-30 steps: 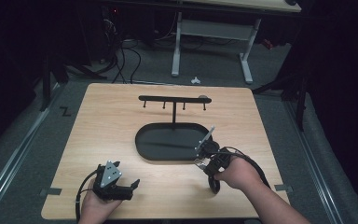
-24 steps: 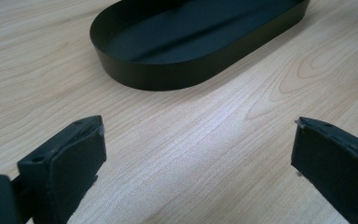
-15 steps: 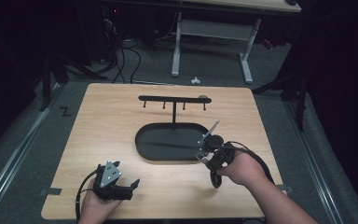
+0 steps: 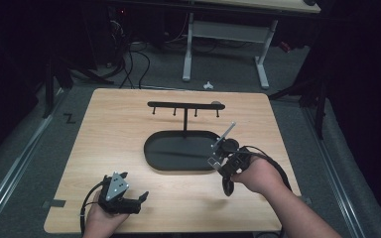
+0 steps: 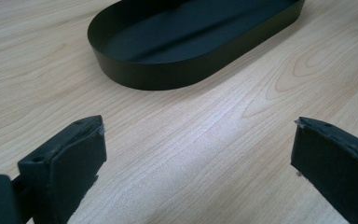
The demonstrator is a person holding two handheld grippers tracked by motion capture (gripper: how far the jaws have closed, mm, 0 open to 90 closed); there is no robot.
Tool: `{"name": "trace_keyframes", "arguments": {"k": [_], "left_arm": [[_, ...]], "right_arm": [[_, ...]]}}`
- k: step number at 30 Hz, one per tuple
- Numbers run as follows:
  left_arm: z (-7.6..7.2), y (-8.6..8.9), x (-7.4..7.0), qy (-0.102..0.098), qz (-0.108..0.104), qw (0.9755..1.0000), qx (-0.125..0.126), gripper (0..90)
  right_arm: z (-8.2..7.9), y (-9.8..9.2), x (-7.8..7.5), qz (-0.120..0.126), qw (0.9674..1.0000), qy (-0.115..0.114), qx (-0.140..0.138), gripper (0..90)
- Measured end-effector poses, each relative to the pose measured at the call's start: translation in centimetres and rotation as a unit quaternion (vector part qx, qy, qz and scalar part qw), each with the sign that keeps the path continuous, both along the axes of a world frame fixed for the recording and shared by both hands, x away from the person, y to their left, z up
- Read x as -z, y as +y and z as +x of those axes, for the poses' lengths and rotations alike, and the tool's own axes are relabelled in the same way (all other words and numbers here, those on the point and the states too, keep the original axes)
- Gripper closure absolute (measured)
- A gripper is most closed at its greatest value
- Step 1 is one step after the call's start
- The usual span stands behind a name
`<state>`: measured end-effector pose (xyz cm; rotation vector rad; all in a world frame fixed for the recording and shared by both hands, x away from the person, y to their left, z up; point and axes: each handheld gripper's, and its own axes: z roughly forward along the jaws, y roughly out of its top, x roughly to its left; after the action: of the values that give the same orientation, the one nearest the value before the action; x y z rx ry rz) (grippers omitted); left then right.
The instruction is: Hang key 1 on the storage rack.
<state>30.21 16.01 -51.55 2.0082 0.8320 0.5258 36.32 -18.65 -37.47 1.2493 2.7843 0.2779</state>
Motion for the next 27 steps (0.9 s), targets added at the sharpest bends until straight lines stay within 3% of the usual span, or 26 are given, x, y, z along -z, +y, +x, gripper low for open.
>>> {"name": "trace_keyframes", "arguments": {"k": [16, 27], "left_arm": [[-0.2, 0.5, -0.1, 0.001, -0.001, 1.0, 0.001, 3.9], [-0.3, 0.6, 0.0, 0.002, -0.001, 1.0, 0.001, 4.0]], "right_arm": [[3.0, 1.3, -3.3, 0.011, 0.9995, -0.028, 0.004, 80.7], [5.2, 2.1, -4.5, 0.02, 0.9989, -0.041, 0.013, 80.7]]}}
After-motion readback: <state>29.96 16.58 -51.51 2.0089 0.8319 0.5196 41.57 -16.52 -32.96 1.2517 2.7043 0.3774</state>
